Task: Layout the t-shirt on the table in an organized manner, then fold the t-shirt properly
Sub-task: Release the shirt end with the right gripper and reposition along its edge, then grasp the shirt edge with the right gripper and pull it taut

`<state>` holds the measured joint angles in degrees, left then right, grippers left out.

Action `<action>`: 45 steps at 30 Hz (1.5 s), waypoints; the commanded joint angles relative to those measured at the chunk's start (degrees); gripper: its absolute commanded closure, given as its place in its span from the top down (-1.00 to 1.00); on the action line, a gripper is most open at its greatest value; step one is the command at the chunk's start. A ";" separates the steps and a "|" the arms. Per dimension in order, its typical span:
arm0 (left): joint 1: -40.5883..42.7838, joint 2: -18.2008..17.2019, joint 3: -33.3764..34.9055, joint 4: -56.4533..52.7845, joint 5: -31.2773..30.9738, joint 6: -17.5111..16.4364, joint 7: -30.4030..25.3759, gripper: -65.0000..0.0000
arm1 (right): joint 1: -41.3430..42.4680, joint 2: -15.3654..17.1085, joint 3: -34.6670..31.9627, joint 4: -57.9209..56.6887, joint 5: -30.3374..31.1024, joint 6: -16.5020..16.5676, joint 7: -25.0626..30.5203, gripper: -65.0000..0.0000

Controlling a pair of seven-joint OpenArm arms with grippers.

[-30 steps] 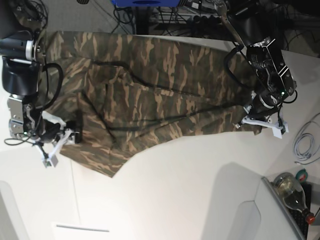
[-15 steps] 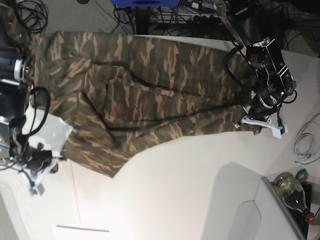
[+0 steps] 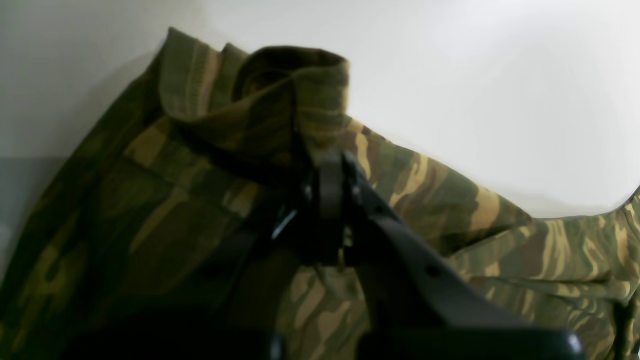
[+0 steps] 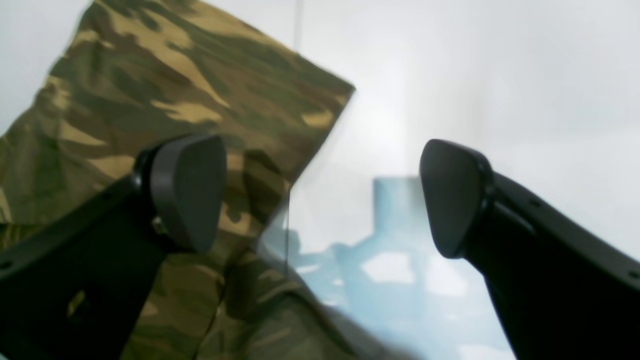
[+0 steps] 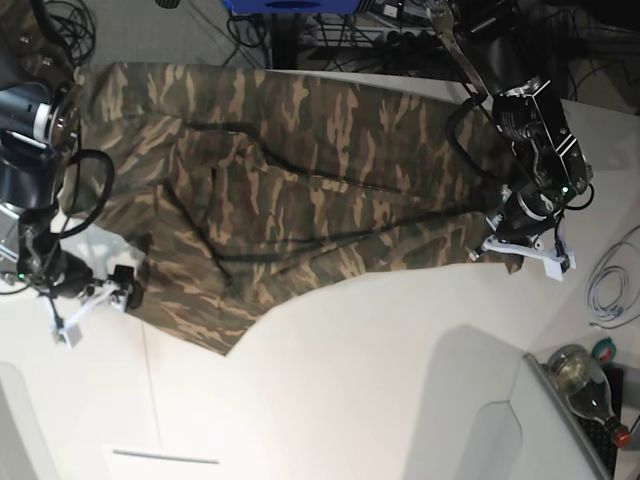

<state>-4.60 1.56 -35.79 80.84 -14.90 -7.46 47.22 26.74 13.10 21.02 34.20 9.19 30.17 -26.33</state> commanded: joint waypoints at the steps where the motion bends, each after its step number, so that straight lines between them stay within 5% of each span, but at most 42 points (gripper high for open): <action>1: -0.72 -0.55 0.14 1.05 -0.53 -0.23 -0.94 -1.00 | 1.87 0.22 -0.05 0.05 0.96 0.11 1.14 0.77; 6: -0.63 -0.55 0.14 1.05 -0.53 -0.23 -0.85 -1.00 | 2.05 -2.33 -0.14 -1.27 0.88 0.11 1.14 0.76; 9: -0.45 -0.55 -0.03 1.05 -0.53 -0.23 -0.85 -1.00 | 2.05 -3.21 -0.22 -2.50 0.79 0.11 1.14 0.55; 12: -0.37 -0.73 -0.12 1.05 -0.53 -0.23 -0.85 -1.00 | 2.05 -3.56 -0.22 -2.85 0.79 0.11 1.14 0.15; 17: -0.28 -0.73 -0.21 1.05 -0.53 -0.23 -0.85 -1.00 | 3.98 -3.30 -0.31 -2.59 0.70 0.11 1.49 -1.00; 32: -0.98 -0.46 0.14 1.14 -0.62 -0.32 -0.50 -1.00 | 14.01 -2.25 -15.08 -2.50 -3.70 0.11 1.67 -1.00; 45: -0.28 -0.38 0.23 8.26 -0.62 -0.32 -0.41 -1.00 | 14.53 -0.66 -27.04 -2.50 -3.78 0.11 13.01 -1.00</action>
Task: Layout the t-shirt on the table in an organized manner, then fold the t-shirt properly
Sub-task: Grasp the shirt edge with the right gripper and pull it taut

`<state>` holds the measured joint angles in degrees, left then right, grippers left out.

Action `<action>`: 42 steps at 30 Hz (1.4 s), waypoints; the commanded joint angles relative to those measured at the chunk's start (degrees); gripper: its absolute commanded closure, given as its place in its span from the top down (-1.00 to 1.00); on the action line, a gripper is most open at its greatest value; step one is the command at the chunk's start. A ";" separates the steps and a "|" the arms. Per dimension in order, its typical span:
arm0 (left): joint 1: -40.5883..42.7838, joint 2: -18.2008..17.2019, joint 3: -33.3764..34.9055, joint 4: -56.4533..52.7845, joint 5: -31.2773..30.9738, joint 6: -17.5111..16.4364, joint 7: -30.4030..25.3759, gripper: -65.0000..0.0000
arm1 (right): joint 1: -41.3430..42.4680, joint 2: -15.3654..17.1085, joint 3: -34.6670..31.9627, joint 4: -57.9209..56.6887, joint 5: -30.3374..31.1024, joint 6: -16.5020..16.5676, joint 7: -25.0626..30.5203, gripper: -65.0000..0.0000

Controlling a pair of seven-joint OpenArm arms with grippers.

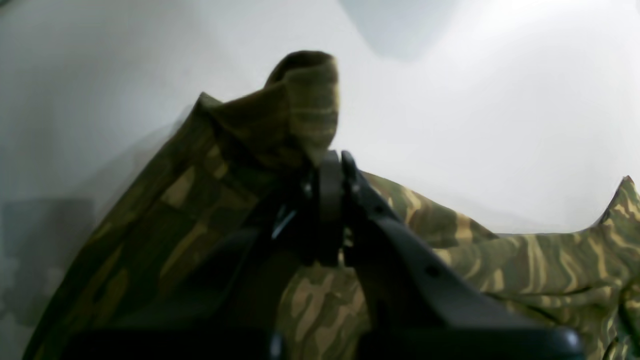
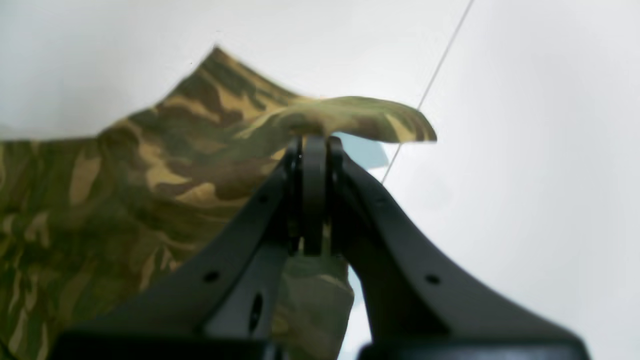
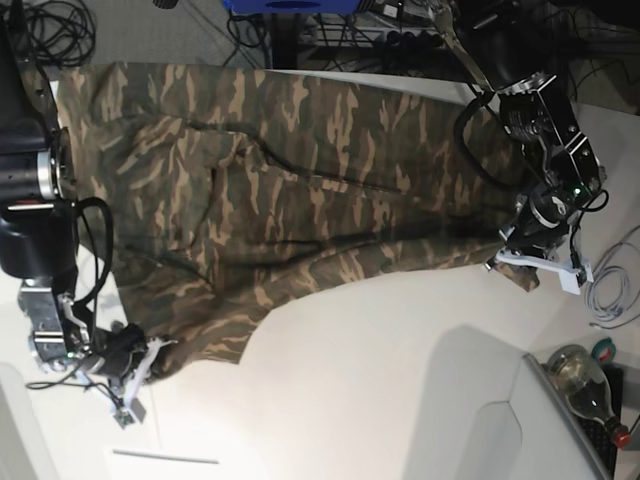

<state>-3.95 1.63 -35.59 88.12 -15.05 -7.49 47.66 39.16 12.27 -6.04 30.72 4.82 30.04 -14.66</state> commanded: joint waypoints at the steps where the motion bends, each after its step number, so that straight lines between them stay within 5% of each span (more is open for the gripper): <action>1: -0.93 -0.44 0.03 0.98 -0.47 -0.29 -0.85 -1.00 | 2.12 0.17 -0.24 0.97 0.59 0.24 2.04 -1.00; 13: -1.64 -0.44 0.03 1.51 -0.47 -0.29 -0.85 -1.00 | 3.17 1.40 -0.24 0.97 0.59 0.86 8.46 -1.00; 21: -1.20 -0.44 -0.41 0.89 -0.47 -0.29 -1.55 -1.00 | -0.08 1.40 -0.07 1.24 0.59 6.92 8.11 -1.00; 26: -1.29 -0.44 0.12 -0.16 -0.47 -0.29 -9.11 -1.00 | -5.53 2.89 0.37 10.64 0.59 7.01 7.58 -1.00; 35: -1.11 -0.44 4.96 -5.70 -0.47 -0.38 -16.05 -1.00 | -13.53 4.56 0.55 25.15 0.94 6.92 1.95 -1.00; 42: -1.02 0.00 5.04 -5.35 -0.56 -0.38 -16.14 -1.00 | -23.55 4.39 10.13 41.76 0.85 7.19 -8.69 -1.00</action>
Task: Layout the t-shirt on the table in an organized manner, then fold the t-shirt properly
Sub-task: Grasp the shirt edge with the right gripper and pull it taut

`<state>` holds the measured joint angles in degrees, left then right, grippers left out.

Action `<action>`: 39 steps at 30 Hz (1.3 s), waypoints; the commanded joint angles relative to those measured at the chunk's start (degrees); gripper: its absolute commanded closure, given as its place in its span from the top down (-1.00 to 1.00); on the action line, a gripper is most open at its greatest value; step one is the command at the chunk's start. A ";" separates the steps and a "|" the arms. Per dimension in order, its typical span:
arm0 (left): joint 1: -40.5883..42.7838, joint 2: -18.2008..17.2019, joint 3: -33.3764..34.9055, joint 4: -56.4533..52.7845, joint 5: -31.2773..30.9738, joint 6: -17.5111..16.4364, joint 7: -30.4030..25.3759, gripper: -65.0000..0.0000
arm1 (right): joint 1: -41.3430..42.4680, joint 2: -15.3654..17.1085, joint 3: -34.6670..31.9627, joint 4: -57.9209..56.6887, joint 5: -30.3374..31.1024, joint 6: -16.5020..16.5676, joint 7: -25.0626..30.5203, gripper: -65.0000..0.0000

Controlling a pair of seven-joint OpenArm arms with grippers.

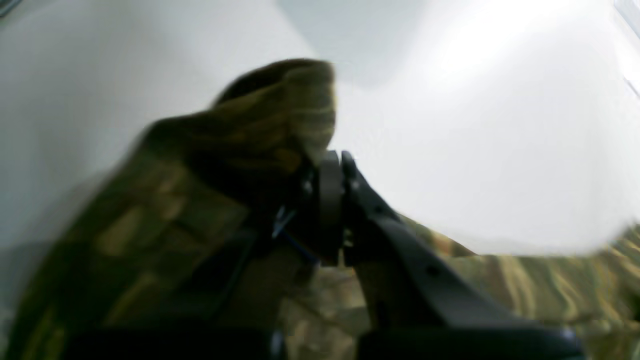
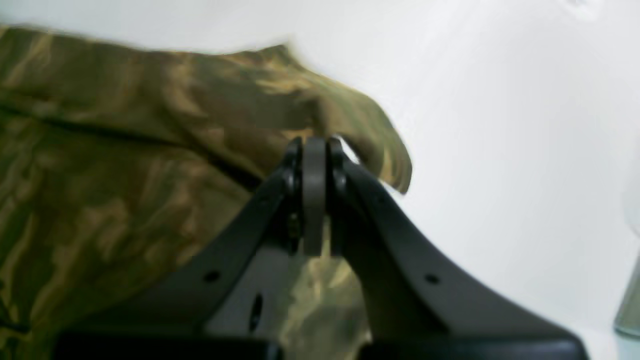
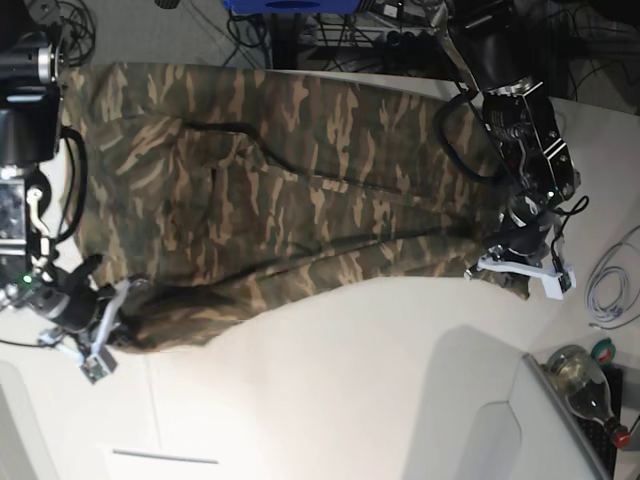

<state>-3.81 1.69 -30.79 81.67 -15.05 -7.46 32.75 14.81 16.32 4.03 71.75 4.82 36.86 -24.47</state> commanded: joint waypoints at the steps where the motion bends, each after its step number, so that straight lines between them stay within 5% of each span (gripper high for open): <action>1: -1.07 -0.16 0.24 0.84 -0.56 -0.40 -1.24 -1.00 | -0.79 0.34 0.58 2.76 0.76 0.37 -0.01 -1.00; 7: -0.27 -0.24 0.24 -0.04 -0.56 -0.40 -2.73 -1.00 | -9.58 -0.01 3.57 12.08 0.94 0.37 -8.19 -1.00; 12: 1.31 -0.42 0.41 -1.27 -0.56 -0.67 -6.86 -1.00 | -16.17 -3.44 8.49 17.88 0.85 0.37 -8.81 -1.00; 16: 3.77 -0.51 0.06 0.40 -2.40 -4.98 -7.30 -1.00 | -20.65 -3.61 9.64 21.49 0.94 0.37 -9.16 -1.00; 22: 7.55 -0.68 -1.35 2.16 -10.14 -5.68 -7.21 -1.00 | -25.40 -4.40 9.73 26.94 0.94 0.37 -13.64 -1.00; 32: 11.86 -0.95 -1.70 8.75 -10.31 -12.36 -6.86 -1.00 | -32.79 -6.87 9.81 35.29 0.94 0.37 -19.62 -1.00; 39: 12.56 -1.12 -1.79 8.75 -10.31 -12.98 -6.86 -1.00 | -33.49 -6.87 13.51 37.92 0.94 0.37 -23.14 -1.00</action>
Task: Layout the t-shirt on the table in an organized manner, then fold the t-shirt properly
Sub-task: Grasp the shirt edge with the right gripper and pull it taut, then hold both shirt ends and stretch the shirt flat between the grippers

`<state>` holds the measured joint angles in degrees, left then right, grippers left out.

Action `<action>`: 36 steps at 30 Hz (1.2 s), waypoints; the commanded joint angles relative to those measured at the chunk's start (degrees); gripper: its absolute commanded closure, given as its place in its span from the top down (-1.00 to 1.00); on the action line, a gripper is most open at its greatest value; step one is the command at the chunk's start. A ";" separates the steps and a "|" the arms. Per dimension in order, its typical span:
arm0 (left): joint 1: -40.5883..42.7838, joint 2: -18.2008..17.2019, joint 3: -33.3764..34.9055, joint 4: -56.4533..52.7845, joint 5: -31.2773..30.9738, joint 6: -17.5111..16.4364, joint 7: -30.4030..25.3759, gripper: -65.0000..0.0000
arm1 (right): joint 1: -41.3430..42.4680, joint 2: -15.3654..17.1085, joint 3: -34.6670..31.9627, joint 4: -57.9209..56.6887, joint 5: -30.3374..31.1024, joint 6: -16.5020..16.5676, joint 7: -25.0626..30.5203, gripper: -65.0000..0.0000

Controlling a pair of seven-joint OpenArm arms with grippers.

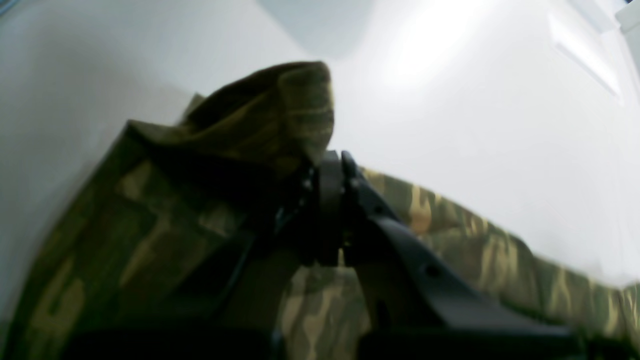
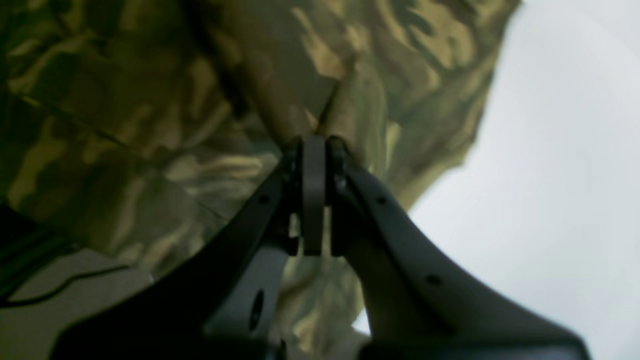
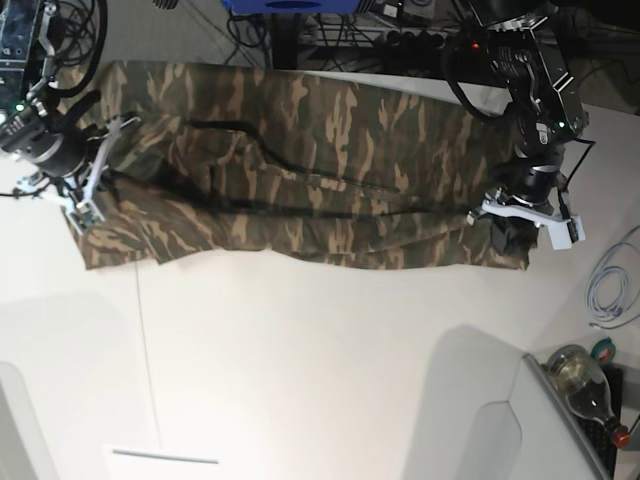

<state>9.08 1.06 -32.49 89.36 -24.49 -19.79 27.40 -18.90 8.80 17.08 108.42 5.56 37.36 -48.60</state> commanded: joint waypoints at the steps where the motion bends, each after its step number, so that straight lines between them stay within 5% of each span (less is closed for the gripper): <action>1: -0.33 -1.19 -0.08 1.23 -0.87 -0.65 -1.51 -1.00 | 0.04 0.65 1.25 2.48 0.20 -0.13 -0.24 -1.00; 16: 1.07 -1.63 0.18 0.97 -0.43 -0.65 -1.51 -1.00 | -2.60 -6.12 1.34 5.73 0.28 -0.05 -2.87 -1.00; 36: 0.46 -6.12 0.89 -0.97 -0.34 -0.65 -1.42 -1.00 | -5.68 -10.51 1.51 7.75 3.10 -0.13 -2.79 -1.00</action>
<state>9.89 -4.10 -31.42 87.57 -24.29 -19.99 27.40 -24.49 -1.85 18.72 115.04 8.14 37.36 -52.10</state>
